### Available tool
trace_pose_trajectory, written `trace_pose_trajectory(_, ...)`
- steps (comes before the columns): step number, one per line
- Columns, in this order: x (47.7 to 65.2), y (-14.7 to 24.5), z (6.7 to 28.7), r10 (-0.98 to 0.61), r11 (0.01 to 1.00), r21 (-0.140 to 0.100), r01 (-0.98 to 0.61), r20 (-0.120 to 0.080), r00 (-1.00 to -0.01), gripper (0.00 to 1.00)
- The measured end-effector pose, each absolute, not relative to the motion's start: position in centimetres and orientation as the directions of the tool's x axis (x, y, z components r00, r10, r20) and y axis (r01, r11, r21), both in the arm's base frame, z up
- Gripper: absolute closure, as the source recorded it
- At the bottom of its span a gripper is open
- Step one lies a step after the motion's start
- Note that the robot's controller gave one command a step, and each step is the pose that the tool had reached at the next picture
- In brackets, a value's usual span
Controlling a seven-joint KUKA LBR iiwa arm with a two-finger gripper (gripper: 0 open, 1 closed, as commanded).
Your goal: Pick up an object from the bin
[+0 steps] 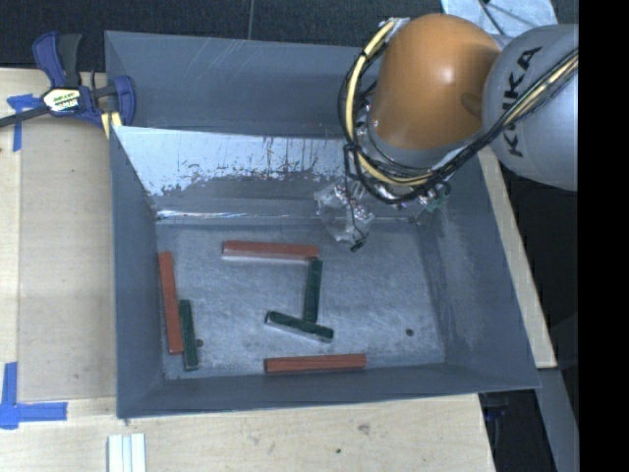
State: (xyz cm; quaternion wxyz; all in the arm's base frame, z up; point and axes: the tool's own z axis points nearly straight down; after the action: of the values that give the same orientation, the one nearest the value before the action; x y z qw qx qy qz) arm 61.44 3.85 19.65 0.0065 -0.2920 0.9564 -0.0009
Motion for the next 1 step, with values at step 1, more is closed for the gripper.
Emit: trace_pose_trajectory(1,61.24,3.72,19.16,-0.555,0.832,-0.001,-0.555,-0.004,-0.832,0.0)
